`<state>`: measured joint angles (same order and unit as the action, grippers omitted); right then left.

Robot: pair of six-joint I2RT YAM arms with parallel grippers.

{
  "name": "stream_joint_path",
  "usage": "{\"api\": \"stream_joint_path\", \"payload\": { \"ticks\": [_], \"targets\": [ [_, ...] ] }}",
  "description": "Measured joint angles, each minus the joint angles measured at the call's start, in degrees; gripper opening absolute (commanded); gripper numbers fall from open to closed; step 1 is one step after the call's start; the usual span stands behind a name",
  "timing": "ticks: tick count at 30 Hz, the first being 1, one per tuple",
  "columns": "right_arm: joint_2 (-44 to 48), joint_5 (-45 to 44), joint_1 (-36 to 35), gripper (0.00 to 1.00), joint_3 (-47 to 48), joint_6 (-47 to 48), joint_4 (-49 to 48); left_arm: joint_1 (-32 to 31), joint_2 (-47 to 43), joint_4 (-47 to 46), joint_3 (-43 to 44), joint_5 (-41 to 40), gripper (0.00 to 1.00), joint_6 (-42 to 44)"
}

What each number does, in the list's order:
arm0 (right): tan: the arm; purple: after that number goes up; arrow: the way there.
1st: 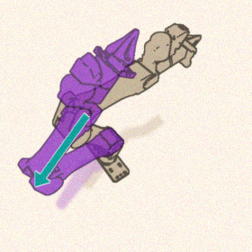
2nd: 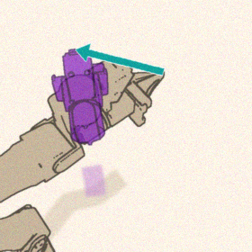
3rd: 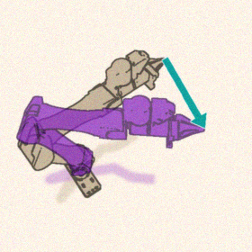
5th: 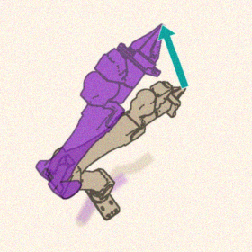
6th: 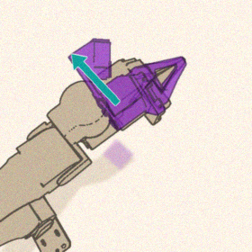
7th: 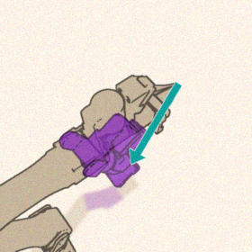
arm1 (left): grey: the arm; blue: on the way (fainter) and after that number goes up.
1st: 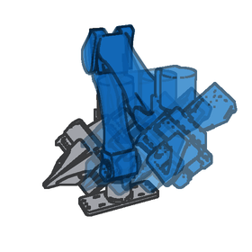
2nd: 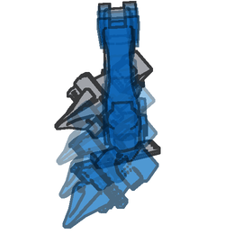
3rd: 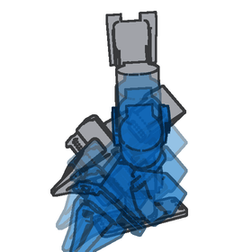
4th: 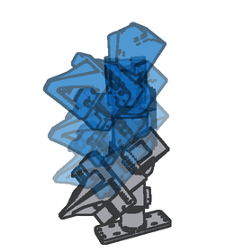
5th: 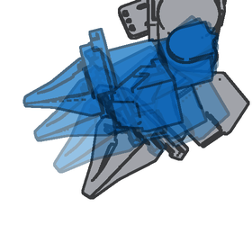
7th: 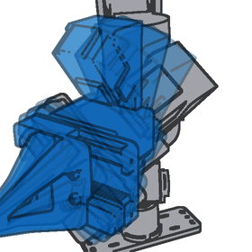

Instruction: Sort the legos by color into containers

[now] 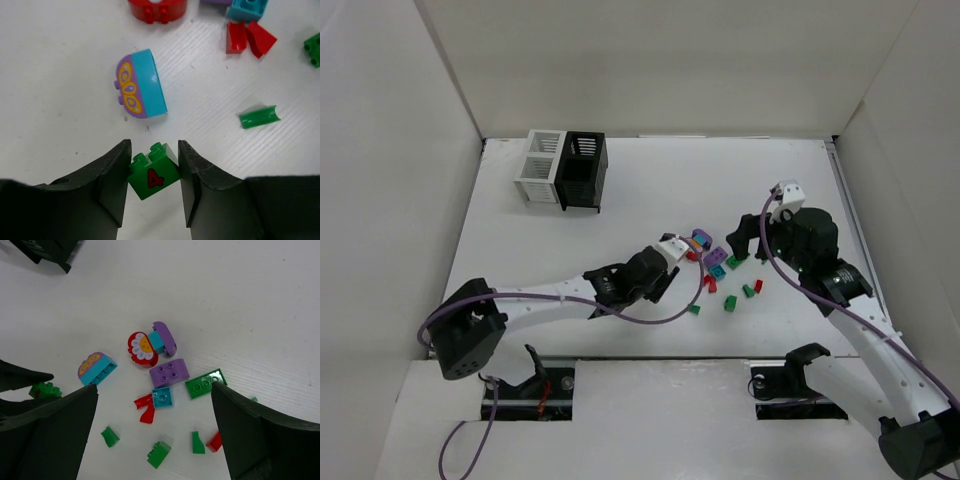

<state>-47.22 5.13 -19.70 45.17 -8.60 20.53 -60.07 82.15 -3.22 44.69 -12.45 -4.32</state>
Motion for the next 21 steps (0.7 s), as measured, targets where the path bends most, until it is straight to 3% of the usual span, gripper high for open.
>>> {"api": "stream_joint_path", "payload": {
  "ticks": [4,7,15,21],
  "targets": [
    [-0.02,0.17,0.0,1.0,-0.44,-0.02,-0.07,1.01,-3.37,2.08,1.57,-4.83,0.3,-2.91],
    [-0.09,0.52,0.0,1.0,-0.68,-0.02,-0.31,5.68,-4.0,4.46,6.08,-7.23,0.26,-6.16],
    [-2.36,0.31,-0.31,1.0,-0.76,0.04,-1.68,34.69,-5.14,6.32,18.29,-3.85,0.25,-13.25],
    [-8.66,-1.53,-0.63,1.0,0.83,1.29,-1.6,48.57,-2.1,7.89,26.49,-1.84,0.27,-15.34]
  ]
}}
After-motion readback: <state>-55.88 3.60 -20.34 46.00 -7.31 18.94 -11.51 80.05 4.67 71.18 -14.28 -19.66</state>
